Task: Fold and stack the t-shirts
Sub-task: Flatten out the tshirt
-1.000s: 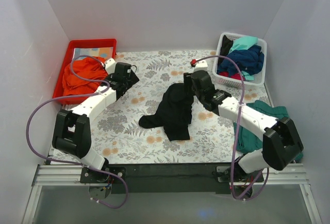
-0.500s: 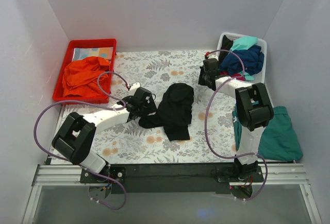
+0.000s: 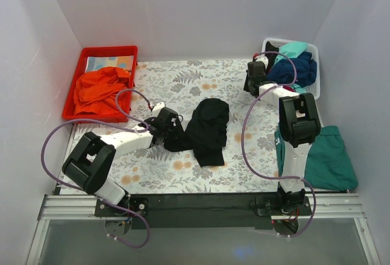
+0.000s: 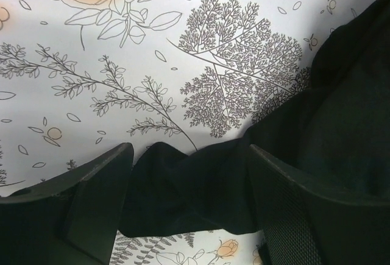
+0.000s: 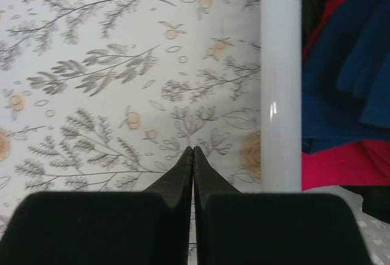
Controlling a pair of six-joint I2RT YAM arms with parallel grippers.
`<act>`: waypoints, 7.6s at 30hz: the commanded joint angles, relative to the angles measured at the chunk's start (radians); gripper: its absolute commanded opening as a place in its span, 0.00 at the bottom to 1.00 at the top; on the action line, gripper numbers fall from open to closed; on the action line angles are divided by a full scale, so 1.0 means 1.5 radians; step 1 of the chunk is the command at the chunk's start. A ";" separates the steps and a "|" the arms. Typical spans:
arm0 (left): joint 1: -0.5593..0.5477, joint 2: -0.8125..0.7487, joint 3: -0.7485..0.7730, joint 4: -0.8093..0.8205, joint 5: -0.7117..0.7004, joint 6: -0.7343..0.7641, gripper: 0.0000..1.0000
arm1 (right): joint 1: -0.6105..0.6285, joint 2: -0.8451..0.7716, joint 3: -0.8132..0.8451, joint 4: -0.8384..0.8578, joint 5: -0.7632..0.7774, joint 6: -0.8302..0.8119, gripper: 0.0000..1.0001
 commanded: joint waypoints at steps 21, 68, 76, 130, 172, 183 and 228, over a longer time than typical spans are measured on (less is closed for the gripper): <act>-0.002 0.025 0.009 -0.079 -0.051 -0.046 0.76 | 0.135 -0.438 -0.337 -0.077 0.067 0.064 0.34; -0.003 -0.067 -0.103 -0.175 -0.114 -0.209 0.71 | 0.703 -0.384 -0.404 -0.321 0.210 0.357 0.46; -0.003 -0.083 -0.109 -0.175 -0.113 -0.206 0.71 | 0.705 -0.359 -0.398 -0.306 0.216 0.354 0.54; -0.009 -0.139 -0.078 -0.117 -0.071 -0.098 0.70 | 0.426 -0.521 0.014 0.049 0.441 -0.316 0.01; -0.262 0.137 0.066 0.158 -0.169 0.023 0.05 | 0.256 -0.481 0.002 -0.010 0.387 -0.242 0.01; -0.262 -0.089 0.176 -0.152 -0.451 -0.022 0.00 | 0.253 -0.611 -0.024 -0.016 0.402 -0.273 0.01; -0.167 0.005 0.564 0.890 -0.564 1.055 0.00 | 0.254 -0.838 -0.070 -0.093 -0.005 -0.089 0.01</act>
